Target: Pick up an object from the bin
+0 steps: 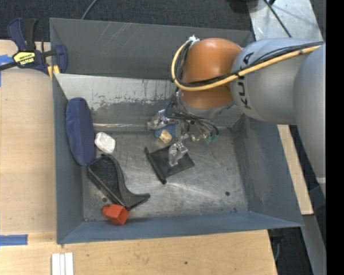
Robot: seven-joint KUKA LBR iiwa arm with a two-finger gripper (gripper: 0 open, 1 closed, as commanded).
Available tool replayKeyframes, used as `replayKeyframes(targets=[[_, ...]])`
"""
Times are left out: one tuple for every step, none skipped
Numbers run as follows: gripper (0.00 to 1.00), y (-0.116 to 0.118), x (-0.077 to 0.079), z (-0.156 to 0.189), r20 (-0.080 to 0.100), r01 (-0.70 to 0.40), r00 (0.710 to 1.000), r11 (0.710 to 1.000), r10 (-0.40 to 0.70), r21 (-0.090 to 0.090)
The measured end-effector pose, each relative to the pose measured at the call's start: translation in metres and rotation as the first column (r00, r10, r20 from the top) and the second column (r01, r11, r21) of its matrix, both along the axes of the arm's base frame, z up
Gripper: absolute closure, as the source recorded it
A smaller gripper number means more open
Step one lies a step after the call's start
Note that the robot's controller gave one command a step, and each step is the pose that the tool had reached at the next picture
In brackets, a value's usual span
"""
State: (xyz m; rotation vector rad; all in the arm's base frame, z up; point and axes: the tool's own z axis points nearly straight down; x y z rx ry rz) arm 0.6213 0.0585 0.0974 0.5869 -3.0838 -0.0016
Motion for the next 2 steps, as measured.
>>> replayKeyframes(targets=[[0.0,-0.0119,-0.009,-0.0223,0.013,-0.212,0.977,0.977,0.212,0.002],[1.0,-0.0116,-0.0051,-0.0185,0.028,-0.211,0.977,0.978,0.211,0.001]])
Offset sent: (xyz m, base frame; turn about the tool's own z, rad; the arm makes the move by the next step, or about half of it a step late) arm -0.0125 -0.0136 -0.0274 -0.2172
